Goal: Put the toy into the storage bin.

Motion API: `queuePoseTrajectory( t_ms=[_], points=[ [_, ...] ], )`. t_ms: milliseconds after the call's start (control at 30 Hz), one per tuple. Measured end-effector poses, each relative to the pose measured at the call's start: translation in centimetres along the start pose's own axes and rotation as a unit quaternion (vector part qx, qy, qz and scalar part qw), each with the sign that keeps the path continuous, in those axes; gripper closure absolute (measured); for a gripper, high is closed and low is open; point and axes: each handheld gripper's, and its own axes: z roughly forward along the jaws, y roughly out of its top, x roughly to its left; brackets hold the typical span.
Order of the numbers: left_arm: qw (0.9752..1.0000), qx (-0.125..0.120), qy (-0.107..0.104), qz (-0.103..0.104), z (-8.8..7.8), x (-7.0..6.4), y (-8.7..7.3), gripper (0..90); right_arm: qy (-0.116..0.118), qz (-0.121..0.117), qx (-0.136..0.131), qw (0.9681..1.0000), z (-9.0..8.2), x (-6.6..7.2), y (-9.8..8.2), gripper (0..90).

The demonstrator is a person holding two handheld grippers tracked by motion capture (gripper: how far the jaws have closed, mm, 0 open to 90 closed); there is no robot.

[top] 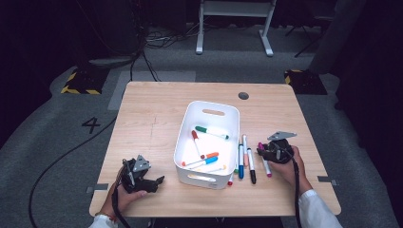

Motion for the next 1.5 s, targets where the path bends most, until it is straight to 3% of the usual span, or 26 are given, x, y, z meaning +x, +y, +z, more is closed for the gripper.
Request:
queuePoseTrajectory(
  t_ms=[133,367,533,633,733,900,1233,1400,1500],
  points=[
    [1.0,0.0,0.0,0.0,0.0,0.0,0.0,14.1,0.006,-0.006,-0.004,1.0,-0.1,0.0,-0.2,73.9],
    [1.0,0.0,-0.001,0.0,0.0,0.0,0.0,14.1,0.005,-0.01,-0.013,0.9999,-0.4,-0.1,-0.2,74.6],
    [1.0,0.0,0.0,0.0,0.0,0.0,0.0,14.1,0.011,-0.012,-0.048,0.9987,-2.5,-0.6,0.5,74.6],
    [1.0,0.0,0.0,0.0,0.0,0.0,0.0,14.1,0.027,-0.012,-0.069,0.9972,-4.0,-0.5,1.1,74.7],
    [1.0,0.0,0.0,0.0,0.0,0.0,0.0,14.2,0.031,-0.025,-0.084,0.9956,-5.4,-0.1,2.0,74.7],
    [1.0,0.0,0.0,0.0,0.0,0.0,0.0,14.1,0.042,-0.047,-0.111,0.9919,-7.8,0.9,3.5,74.7],
    [1.0,0.0,0.0,0.0,0.0,0.0,0.0,14.2,0.077,-0.111,-0.149,0.9795,-12.6,4.1,7.7,74.7],
    [1.0,0.0,0.0,0.0,0.0,0.0,0.0,14.2,0.095,-0.133,-0.155,0.9742,-13.6,5.9,9.6,74.7],
    [1.0,0.0,0.0,0.0,0.0,0.0,0.0,14.1,0.106,-0.142,-0.15,0.9726,-13.9,7.1,10.6,74.7]
  ],
)
